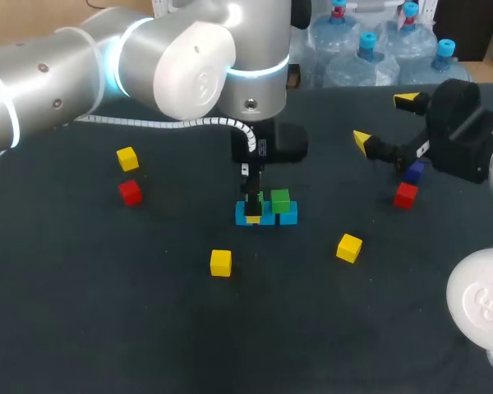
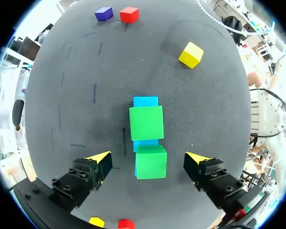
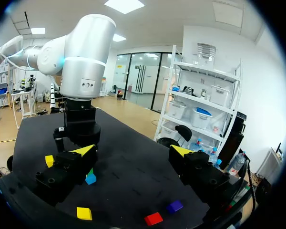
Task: Place the blue cubes, place green cubes on the blue cubes, place the yellow cubes on the green cubes, then place the red cubes on the yellow cubes, and place purple cube on the red cubes.
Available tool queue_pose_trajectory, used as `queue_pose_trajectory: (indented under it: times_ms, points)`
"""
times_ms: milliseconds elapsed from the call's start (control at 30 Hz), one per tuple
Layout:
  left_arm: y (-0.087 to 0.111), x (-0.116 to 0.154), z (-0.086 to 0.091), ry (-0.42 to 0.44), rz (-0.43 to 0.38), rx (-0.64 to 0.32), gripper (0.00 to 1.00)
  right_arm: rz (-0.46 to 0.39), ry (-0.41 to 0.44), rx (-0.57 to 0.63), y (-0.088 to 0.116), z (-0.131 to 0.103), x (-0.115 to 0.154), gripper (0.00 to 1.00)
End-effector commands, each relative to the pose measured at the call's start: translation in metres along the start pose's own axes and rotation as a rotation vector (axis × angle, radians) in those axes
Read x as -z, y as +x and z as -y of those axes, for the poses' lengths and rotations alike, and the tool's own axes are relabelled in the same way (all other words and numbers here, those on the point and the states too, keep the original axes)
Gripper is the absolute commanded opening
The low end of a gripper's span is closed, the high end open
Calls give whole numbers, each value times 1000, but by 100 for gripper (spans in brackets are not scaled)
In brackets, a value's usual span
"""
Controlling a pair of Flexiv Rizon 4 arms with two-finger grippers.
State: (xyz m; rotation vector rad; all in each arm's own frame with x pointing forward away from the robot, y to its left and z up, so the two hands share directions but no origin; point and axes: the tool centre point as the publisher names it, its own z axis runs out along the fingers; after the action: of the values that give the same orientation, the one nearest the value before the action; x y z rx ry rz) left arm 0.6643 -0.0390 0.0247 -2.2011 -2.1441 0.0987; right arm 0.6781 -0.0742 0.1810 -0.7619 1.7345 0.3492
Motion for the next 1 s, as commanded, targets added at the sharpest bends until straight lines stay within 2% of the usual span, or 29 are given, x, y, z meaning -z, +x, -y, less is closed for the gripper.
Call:
queue_pose_trajectory:
  times_ms: [33,467,500,533,567,600,633,733,833,1000]
  points:
    - [-1,0,-2,6,-3,-2,100,1,-2,-1,0,0,0,100]
    - [-1,-2,-5,8,4,-8,100,1,-2,-1,0,0,0,100]
    - [-1,-2,-6,8,6,-6,85,1,-2,-1,0,0,0,100]
    - [-1,-2,-6,9,6,-5,38,1,-2,-1,0,0,0,100]
    - [-1,-2,-6,10,7,-5,29,1,-2,-1,0,0,0,100]
    - [0,-2,-6,10,7,-4,41,1,-2,-1,0,0,0,100]
    - [0,-2,-6,10,8,-3,43,1,-2,-1,0,0,0,100]
    - [1,-3,-7,12,9,0,35,1,-2,-1,0,0,0,100]
    - [1,-3,-7,12,10,2,41,1,-2,-1,0,0,0,100]
    - [2,-2,-8,12,13,3,39,1,-2,-1,0,0,0,100]
